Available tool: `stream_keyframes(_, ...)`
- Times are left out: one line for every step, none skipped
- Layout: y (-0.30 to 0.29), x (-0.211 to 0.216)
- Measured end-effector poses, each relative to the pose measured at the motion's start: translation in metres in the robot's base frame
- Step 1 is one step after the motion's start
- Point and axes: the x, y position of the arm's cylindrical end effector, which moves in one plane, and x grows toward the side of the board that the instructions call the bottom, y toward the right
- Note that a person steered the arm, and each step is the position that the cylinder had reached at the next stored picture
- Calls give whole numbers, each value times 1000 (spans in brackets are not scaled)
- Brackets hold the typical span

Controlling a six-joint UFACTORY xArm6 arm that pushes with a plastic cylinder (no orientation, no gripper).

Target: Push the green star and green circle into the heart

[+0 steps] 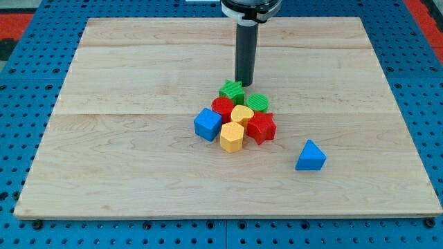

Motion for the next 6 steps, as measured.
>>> stream_keyframes(-12,-15)
stream_keyframes(-13,24)
stream_keyframes(-13,35)
stream_keyframes(-13,33)
stream_keyframes(18,26)
stream_keyframes(43,29)
